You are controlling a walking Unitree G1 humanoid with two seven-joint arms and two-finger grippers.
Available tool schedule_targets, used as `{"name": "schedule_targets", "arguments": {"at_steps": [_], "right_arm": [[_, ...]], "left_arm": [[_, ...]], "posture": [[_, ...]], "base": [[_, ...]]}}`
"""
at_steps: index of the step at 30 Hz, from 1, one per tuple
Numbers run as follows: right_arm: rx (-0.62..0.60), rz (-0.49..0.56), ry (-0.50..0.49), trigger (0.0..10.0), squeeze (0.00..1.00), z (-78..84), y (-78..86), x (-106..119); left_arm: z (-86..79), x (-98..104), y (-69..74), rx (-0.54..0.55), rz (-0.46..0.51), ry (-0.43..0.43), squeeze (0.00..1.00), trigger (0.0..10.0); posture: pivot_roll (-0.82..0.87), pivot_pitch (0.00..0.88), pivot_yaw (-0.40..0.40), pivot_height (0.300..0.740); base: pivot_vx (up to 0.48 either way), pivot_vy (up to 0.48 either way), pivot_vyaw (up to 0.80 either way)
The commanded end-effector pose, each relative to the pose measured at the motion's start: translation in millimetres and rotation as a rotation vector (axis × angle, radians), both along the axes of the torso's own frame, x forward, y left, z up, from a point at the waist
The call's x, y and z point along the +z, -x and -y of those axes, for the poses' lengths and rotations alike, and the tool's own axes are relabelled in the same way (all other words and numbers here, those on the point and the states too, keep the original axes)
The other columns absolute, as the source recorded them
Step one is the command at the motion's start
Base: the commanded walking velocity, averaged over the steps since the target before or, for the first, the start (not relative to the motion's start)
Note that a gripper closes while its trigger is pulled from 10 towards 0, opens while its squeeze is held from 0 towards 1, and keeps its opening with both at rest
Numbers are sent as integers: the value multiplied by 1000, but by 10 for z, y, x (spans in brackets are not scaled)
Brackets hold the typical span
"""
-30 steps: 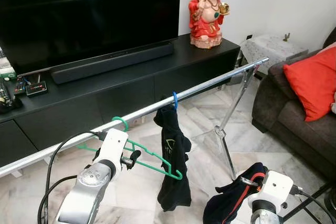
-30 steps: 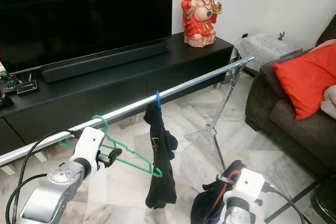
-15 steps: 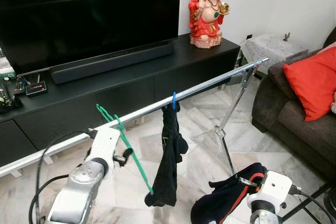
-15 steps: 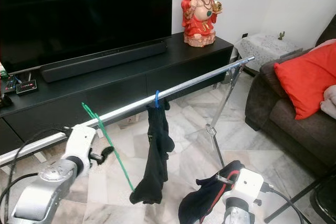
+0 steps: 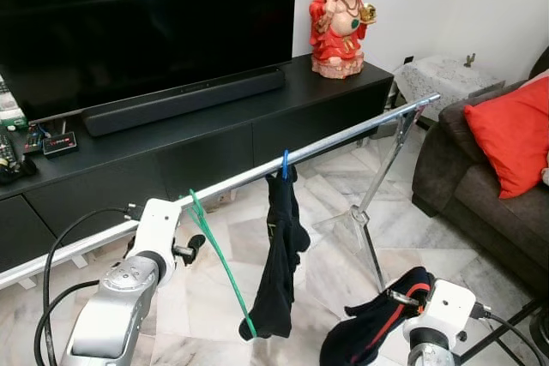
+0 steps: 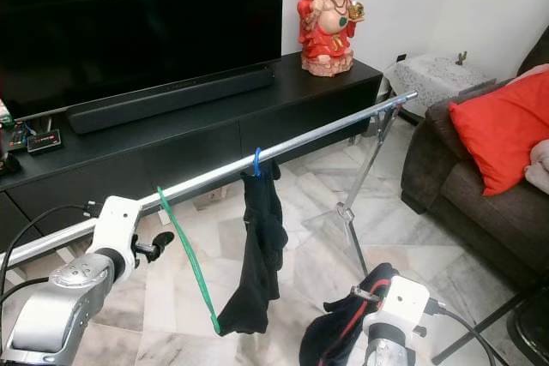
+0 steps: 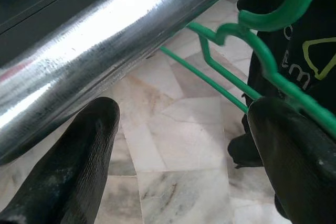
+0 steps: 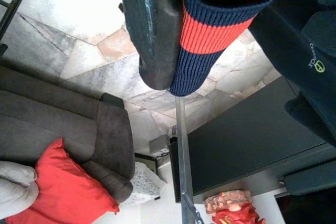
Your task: Hang hanger
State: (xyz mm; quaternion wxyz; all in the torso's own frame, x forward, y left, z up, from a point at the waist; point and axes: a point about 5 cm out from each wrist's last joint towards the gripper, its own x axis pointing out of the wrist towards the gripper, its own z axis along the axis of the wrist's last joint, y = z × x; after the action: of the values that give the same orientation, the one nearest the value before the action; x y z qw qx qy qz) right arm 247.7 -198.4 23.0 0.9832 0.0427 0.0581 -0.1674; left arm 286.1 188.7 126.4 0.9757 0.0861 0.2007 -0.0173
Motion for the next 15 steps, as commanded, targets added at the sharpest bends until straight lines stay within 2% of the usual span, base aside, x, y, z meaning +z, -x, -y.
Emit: {"name": "schedule_targets", "arguments": {"at_steps": [1,3,4,5,8,15], "right_arm": [[8,14,8,10000,0,-13,-20,21],[11,11,8,10000,0,-20,-22,15],[13,9,7,10000,0,-25,-23,11],[14,8,7,10000,0,-25,-22,10],[14,6,6,10000,0,-27,-21,6],[16,0,6,10000,0,-30,-17,-9]], "left_arm": [[-3,70,-7,1,19,-4,0,10000],[103,261,-74,-46,80,51,0,10000],[143,355,-98,-61,109,63,353,10000],[139,359,-98,-58,109,53,1000,10000],[110,354,-97,-53,103,13,1000,10000],[132,354,-79,-78,84,39,1000,10000]], "posture": [[131,13,9,740],[126,6,12,740],[126,6,12,740],[127,6,12,740],[128,6,11,740],[129,8,11,740]], "base": [[0,0,0],[0,0,0],[0,0,0],[0,0,0],[0,0,0],[0,0,0]]}}
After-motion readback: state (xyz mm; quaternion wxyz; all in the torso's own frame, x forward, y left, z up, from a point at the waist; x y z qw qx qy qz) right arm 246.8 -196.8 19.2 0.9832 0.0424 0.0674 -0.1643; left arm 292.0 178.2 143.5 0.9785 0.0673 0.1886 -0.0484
